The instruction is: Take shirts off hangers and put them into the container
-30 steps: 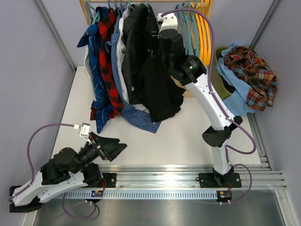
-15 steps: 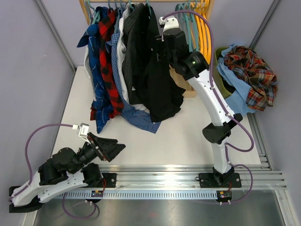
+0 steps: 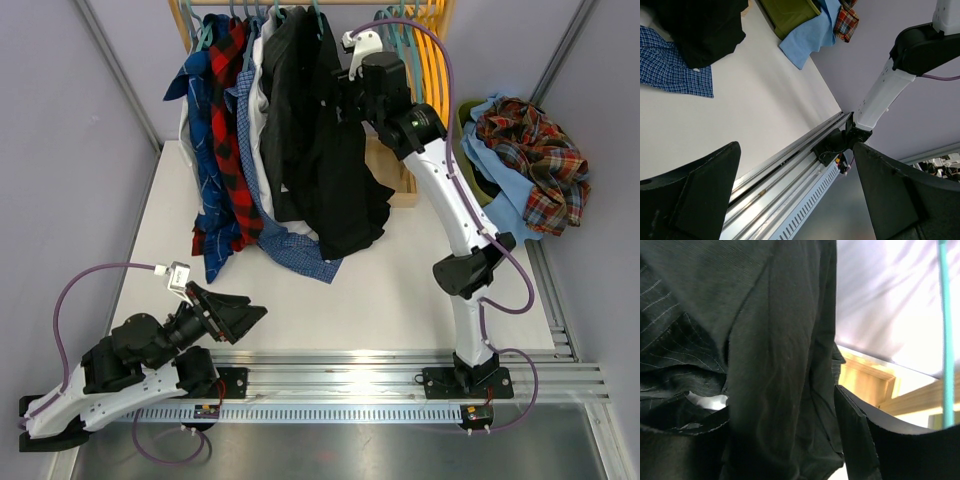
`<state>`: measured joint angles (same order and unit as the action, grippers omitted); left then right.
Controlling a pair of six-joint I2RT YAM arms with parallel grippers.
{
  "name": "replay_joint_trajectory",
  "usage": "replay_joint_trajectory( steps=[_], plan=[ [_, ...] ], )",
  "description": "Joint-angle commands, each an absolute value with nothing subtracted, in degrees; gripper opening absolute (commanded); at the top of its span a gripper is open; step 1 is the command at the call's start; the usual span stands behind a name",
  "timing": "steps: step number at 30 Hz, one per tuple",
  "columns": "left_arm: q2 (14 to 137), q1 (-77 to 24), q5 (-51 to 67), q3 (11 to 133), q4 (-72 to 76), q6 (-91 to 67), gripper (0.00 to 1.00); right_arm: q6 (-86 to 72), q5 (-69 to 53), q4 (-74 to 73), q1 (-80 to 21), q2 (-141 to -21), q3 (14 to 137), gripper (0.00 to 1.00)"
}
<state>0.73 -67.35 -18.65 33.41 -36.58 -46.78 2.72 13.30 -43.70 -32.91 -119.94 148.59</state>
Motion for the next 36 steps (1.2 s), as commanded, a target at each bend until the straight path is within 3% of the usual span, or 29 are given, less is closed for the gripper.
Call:
replay_joint_trajectory(
  steps=[1,7,20,31,36],
  plan=[
    [-4.83,-67.41,-18.90,35.07,-35.59,-47.11,0.99,3.69,6.52,-38.59,-31.91,-119.44,147.31,0.64],
    [-5.45,-67.41,-18.90,34.72,-35.86,-47.55,0.99,1.67,-4.30,-28.42,-31.91,-113.48,137.74,0.63],
    [-5.71,-67.50,-18.72,34.19,-35.86,-47.55,0.99,0.53,-5.36,-21.27,-32.25,-106.97,132.81,0.61],
    [-4.04,-67.50,-18.37,34.19,-34.45,-47.29,0.99,0.70,1.84,-27.41,-32.70,-108.36,136.92,0.54],
    [-3.78,-67.50,-18.63,34.80,-34.89,-47.11,0.99,0.44,2.73,-38.38,-32.70,-116.18,149.48,0.58]
  ],
)
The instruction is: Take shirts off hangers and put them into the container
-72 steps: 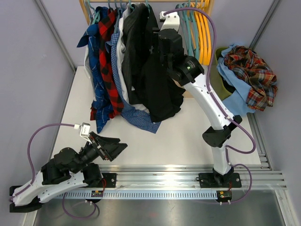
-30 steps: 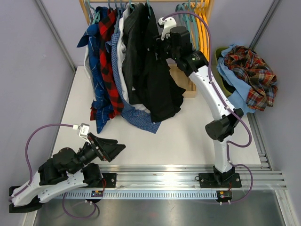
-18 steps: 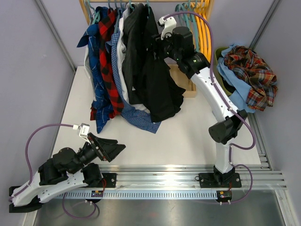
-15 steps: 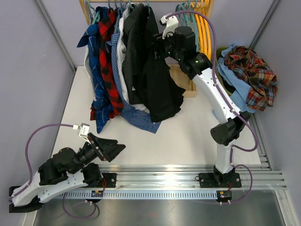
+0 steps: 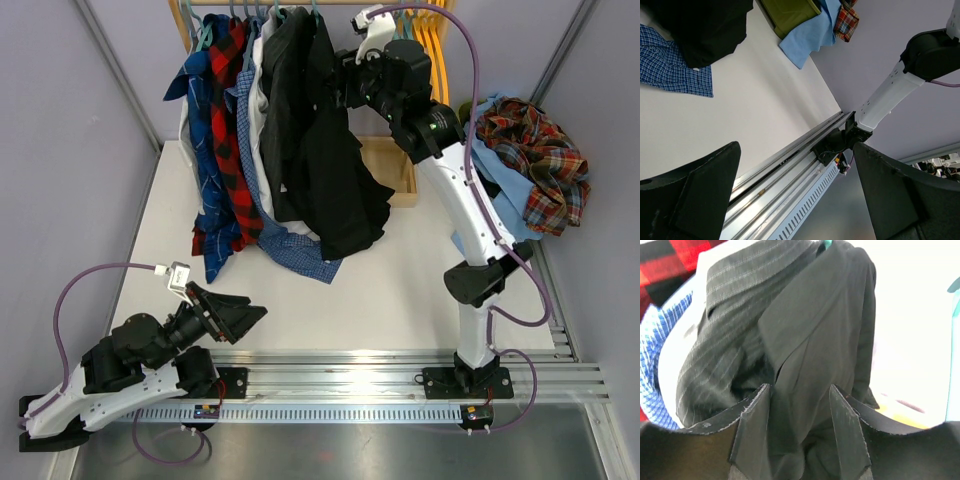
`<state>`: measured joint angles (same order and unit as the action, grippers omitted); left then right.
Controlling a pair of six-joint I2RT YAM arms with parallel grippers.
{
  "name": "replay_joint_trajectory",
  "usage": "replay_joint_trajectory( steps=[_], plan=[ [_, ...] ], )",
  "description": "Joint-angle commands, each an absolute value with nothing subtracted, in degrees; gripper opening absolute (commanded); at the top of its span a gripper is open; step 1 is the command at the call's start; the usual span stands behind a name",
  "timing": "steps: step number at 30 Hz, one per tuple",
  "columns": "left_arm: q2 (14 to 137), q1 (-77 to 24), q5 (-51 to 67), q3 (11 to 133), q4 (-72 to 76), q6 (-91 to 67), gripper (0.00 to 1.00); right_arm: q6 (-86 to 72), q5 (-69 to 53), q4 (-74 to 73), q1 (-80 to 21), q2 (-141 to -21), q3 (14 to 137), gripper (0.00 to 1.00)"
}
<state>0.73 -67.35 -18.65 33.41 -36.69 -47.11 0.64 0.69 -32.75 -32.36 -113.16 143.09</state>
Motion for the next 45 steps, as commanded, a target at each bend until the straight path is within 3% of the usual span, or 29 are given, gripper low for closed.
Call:
replay_joint_trajectory(
  steps=[1,16,19,21,24,34,45],
  plan=[
    [-3.78,-67.50,-18.72,34.89,-35.07,-47.11,0.99,0.35,2.90,-39.45,-32.70,-118.11,150.89,0.58],
    [-4.48,-67.50,-19.34,35.42,-36.56,-47.29,0.99,-1.14,5.01,-42.10,-32.70,-119.45,149.33,0.58],
    [-4.83,-67.50,-19.34,35.42,-36.83,-47.37,0.99,-1.49,6.59,-39.82,-32.70,-118.57,148.36,0.48],
    [-5.18,-67.50,-19.42,35.33,-36.91,-47.55,0.99,-1.32,6.07,-37.80,-32.70,-118.04,147.66,0.35],
    [-5.62,-67.50,-19.51,35.16,-37.26,-47.72,0.99,-1.41,7.91,-35.78,-32.70,-117.77,147.04,0.00],
    [-6.86,-67.50,-19.77,34.81,-38.06,-48.25,0.99,1.75,9.84,-22.43,-32.87,-108.30,134.23,0.00],
    [-5.28,-67.41,-19.69,34.45,-36.74,-47.81,0.99,6.50,11.69,-15.56,-32.78,-97.92,130.79,0.00]
  ],
)
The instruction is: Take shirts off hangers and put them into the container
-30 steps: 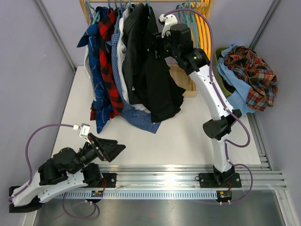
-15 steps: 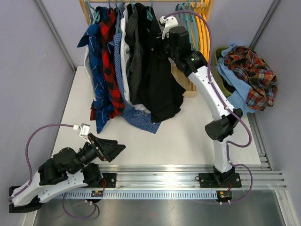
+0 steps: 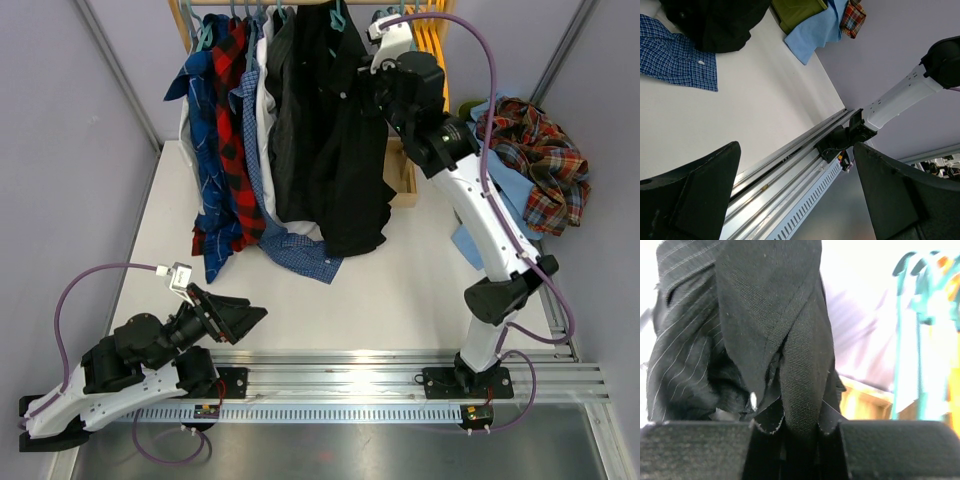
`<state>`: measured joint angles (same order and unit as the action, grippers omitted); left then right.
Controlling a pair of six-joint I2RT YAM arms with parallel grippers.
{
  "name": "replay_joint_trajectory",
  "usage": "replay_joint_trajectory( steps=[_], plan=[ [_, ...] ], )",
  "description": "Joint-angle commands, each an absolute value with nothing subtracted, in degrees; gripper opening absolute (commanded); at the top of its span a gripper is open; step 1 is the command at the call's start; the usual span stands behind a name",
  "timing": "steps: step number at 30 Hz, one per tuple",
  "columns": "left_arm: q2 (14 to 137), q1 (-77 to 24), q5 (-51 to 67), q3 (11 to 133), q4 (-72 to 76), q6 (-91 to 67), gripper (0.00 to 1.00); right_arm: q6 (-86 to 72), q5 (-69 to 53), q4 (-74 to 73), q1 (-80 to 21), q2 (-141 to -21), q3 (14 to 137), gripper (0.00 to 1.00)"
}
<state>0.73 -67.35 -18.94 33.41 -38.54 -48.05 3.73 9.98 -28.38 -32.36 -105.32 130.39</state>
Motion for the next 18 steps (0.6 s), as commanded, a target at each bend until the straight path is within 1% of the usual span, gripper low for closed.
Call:
replay_joint_trajectory(
  steps=[1,6,7,8,10,11,12,14,15,17,18],
  plan=[
    [-5.19,-67.50,-19.69,34.63,-36.74,-47.90,0.99,6.68,11.95,-15.73,-32.78,-97.39,130.87,0.00],
    [-4.49,-67.50,-19.86,35.16,-36.56,-47.55,0.99,5.80,13.27,-24.85,-32.78,-95.28,133.93,0.00],
    [-4.40,-67.50,-19.78,35.16,-36.48,-47.37,0.99,5.37,13.10,-27.92,-32.78,-95.19,134.99,0.00],
    [-4.22,-67.41,-19.86,35.33,-36.47,-47.29,0.99,3.36,13.44,-34.65,-32.78,-95.10,135.78,0.00],
    [-3.52,-67.50,-19.95,35.42,-35.86,-46.94,0.99,0.98,13.27,-40.31,-32.96,-92.13,131.95,0.00],
    [-3.17,-67.41,-19.95,35.51,-35.77,-46.59,0.99,-1.73,13.45,-40.34,-33.31,-90.02,128.44,0.00],
    [-2.82,-67.50,-19.86,35.77,-35.25,-46.32,0.99,-2.63,13.88,-39.30,-34.70,-84.17,118.40,0.00],
    [-1.50,-67.50,-19.60,36.03,-34.72,-45.53,0.99,-4.47,14.94,-34.73,-36.47,-77.55,107.54,0.00],
    [-0.89,-67.41,-19.60,36.56,-33.93,-45.18,0.99,-5.53,15.20,-34.19,-37.69,-71.69,99.31,0.00],
    [2.10,-67.50,-19.16,37.17,-32.62,-43.51,0.99,-8.95,14.94,-35.76,-38.84,-64.73,90.93,0.00],
    [3.50,-67.41,-19.25,37.96,-32.00,-42.81,0.99,-9.66,14.42,-36.64,-40.15,-63.03,88.88,0.00]
  ],
)
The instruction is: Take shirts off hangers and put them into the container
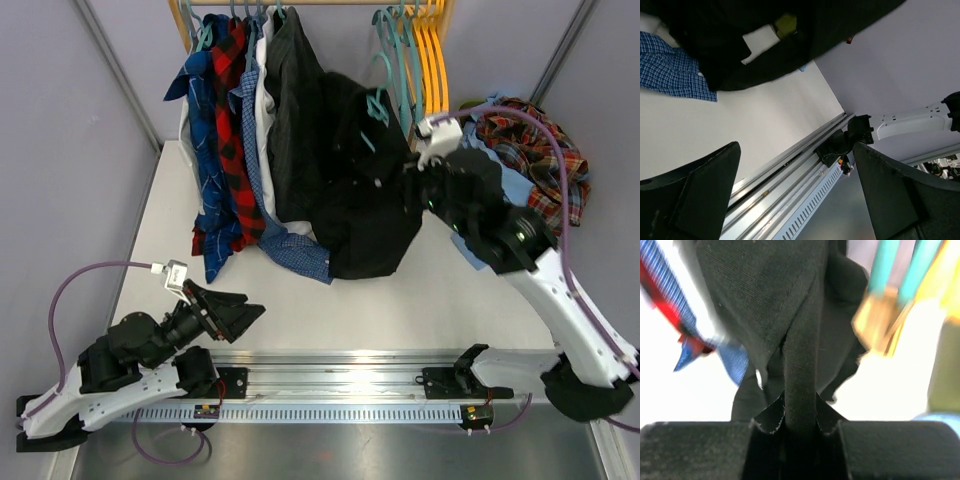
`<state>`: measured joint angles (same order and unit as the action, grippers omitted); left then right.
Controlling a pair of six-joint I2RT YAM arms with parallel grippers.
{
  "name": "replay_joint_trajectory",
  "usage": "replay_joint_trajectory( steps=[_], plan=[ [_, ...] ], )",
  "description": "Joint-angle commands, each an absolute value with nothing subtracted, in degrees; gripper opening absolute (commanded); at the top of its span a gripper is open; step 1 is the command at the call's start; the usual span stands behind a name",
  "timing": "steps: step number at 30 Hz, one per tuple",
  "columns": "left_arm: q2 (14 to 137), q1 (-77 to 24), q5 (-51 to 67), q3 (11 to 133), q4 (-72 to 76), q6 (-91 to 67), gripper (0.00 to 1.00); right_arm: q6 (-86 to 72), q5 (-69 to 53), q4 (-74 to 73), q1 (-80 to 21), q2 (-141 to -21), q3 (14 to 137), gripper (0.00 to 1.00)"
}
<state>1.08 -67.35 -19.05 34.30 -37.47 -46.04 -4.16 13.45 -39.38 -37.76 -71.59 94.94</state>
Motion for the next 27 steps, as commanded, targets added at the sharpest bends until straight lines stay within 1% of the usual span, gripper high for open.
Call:
replay_joint_trajectory(
  steps=[1,4,5,8,11,12,13,15,20,23,27],
  plan=[
    [6.04,-67.41,-19.07,38.49,-31.21,-41.15,0.99,-11.23,13.72,-39.61,-41.30,-61.54,87.38,0.00],
    [11.15,-67.41,-18.46,41.13,-27.87,-37.72,0.99,-14.57,10.30,-43.58,-43.85,-55.39,80.96,0.00],
    [15.08,-67.50,-18.28,42.00,-26.03,-36.92,0.99,-15.55,9.59,-44.29,-44.29,-51.98,77.90,0.00],
    [23.25,-67.50,-17.58,45.34,-21.38,-33.58,0.99,-17.84,5.37,-45.35,-45.00,-47.04,72.71,0.00],
    [29.77,-67.50,-16.97,49.30,-15.76,-30.59,0.99,-19.42,0.89,-47.72,-44.91,-42.81,69.54,0.00],
    [34.41,-67.50,-16.88,50.61,-14.43,-29.89,0.99,-19.86,0.27,-48.07,-44.91,-41.41,68.83,0.00],
    [36.37,-67.50,-17.05,51.67,-13.20,-28.49,0.99,-20.65,-3.65,-48.16,-44.91,-40.70,68.12,0.00],
    [42.59,-67.50,-16.53,54.75,-9.07,-26.73,0.99,-21.00,-7.01,-47.73,-45.00,-39.47,65.84,0.00],
    [53.95,-67.50,-17.13,61.34,-4.67,-23.73,0.99,-21.71,-12.21,-47.46,-45.00,-37.97,62.59,0.00],
    [59.49,-66.71,-17.14,65.03,-3.70,-23.03,0.99,-21.97,-13.36,-47.81,-44.91,-36.75,61.35,0.00],
    [63.45,-63.38,-13.28,66.80,-1.41,-24.43,0.99,-22.50,-14.32,-48.51,-45.00,-35.07,60.12,0.00]
  ],
)
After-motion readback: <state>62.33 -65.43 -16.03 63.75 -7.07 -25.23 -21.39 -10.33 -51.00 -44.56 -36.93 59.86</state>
